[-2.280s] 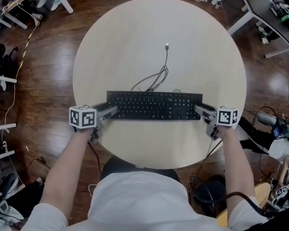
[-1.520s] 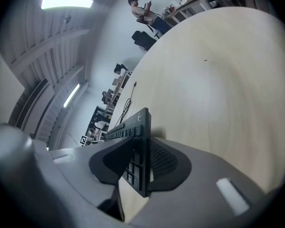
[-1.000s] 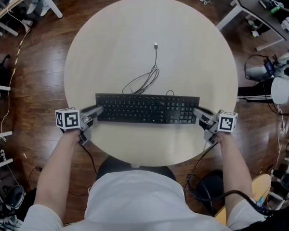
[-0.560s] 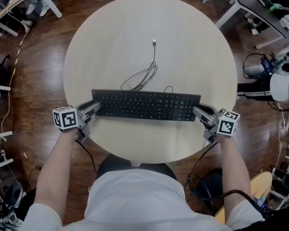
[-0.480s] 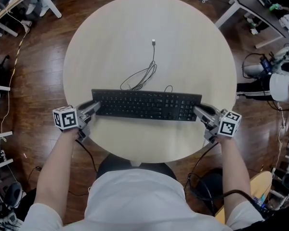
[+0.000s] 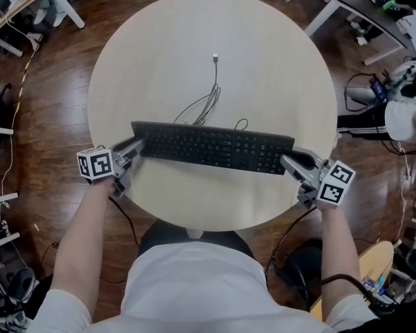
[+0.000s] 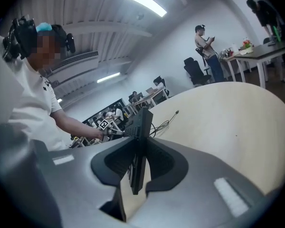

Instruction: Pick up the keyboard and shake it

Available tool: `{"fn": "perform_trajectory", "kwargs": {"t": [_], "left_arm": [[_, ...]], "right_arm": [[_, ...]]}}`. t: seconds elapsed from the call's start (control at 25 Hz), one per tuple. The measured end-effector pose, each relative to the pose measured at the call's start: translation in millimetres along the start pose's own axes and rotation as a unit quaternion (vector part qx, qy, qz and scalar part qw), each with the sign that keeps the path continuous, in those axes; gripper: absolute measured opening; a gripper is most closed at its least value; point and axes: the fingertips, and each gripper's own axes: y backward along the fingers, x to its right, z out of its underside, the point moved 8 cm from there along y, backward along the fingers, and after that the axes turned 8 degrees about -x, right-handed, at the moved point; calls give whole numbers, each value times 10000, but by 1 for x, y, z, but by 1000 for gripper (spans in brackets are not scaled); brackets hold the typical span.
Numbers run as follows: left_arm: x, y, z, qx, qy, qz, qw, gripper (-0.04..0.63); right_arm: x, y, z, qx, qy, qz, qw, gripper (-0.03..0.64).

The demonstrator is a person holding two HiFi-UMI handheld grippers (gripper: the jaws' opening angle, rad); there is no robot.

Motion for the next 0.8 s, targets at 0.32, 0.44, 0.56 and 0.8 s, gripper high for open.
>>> {"fn": "perform_trajectory", "kwargs": {"t": [0.32, 0.44, 0.56, 0.8], "left_arm": [[12, -7, -12, 111, -99, -99, 9998, 143], [12, -5, -14, 158, -197, -183, 9995, 143], [16, 0, -16, 144, -299, -232, 9992, 141], [15, 7, -12, 73, -559, -435, 9975, 137]], "right_arm": [[-27, 16, -25, -187, 987, 376, 9942, 80], [-40, 17, -30, -399, 1512, 520, 9863, 78], [-52, 15, -28, -687, 2028, 711, 9742, 72], [-58, 8, -10, -1010, 2602, 880, 9562, 71]]}}
